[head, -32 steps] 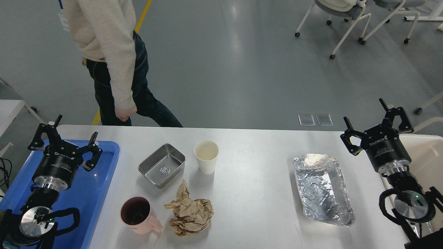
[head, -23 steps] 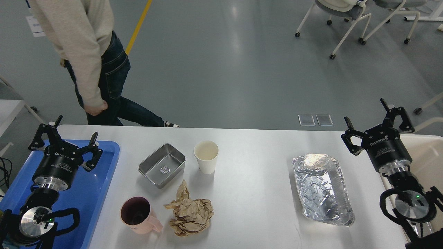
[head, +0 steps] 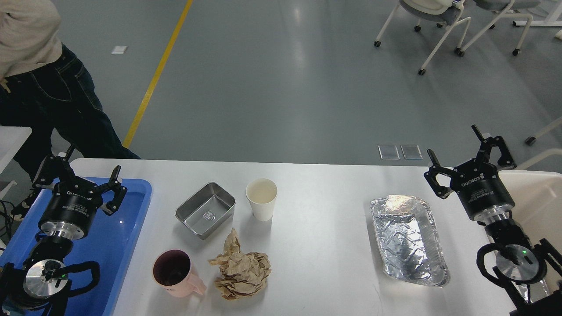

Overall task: Tidy desktop
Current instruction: 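Move the left gripper over the blue bin toward the pink mug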

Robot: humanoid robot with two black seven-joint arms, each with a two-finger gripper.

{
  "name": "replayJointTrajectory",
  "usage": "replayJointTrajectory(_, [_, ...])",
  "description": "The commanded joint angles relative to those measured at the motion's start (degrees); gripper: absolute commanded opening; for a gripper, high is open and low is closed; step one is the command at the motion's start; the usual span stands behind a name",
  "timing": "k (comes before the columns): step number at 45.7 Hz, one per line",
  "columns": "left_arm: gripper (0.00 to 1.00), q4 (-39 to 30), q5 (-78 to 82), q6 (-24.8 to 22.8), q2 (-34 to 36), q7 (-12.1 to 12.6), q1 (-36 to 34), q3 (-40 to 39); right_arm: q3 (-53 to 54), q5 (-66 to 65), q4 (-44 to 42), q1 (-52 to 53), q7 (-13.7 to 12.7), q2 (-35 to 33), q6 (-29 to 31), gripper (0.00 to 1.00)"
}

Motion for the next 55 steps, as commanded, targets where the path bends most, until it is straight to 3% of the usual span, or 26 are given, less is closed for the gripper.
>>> replayJointTrajectory(1, [0.97,-0.97,0.76,0.3,0.61,-0.66,-0.25,0.2,-0.28,-0.17,0.48,-0.36,0.03,-0.35,0.45,1.0])
replayJointTrajectory(7, [0.97,-4.13,10.66,7.67,4.56,-0.31,0.36,2.48,-0.28,-3.15,0.22,-0.54,0.03,0.0,0.28,1.0])
replayJointTrajectory(16, [0.97,-7.11,18.86,15.33,18.44,0.3,1.51,13.11,-0.28,-5.09,0.22,-0.54,0.03,0.71,-0.16,1.0])
replayJointTrajectory(23, [0.97,-10.89,19.04,15.33,34.08,0.22,2.74,25.23,-0.28,-5.18,0.13,-0.28,-0.06,0.09,-0.52,1.0])
replayJointTrajectory(24, [0.97,-12.46,19.04,15.42,39.24,0.13,2.65,29.16,-0.28,-5.18,0.22,-0.28,-0.06,0.0,-0.52,1.0])
replayJointTrajectory(37, [0.97,-20.39,23.25,14.89,64.93,-0.4,2.83,47.3,-1.95,-5.18,-0.05,0.69,-0.06,0.09,-1.22,1.0])
replayJointTrajectory(46, [0.97,-23.11,26.95,12.61,77.07,-3.47,2.83,50.65,-3.88,-5.18,-0.13,2.45,-0.06,0.09,-2.27,1.0])
replayJointTrajectory(55, [0.97,-23.55,27.74,9.71,80.95,-3.21,2.56,50.65,-4.77,-5.26,-0.22,2.98,-0.06,0.0,-2.71,1.0])
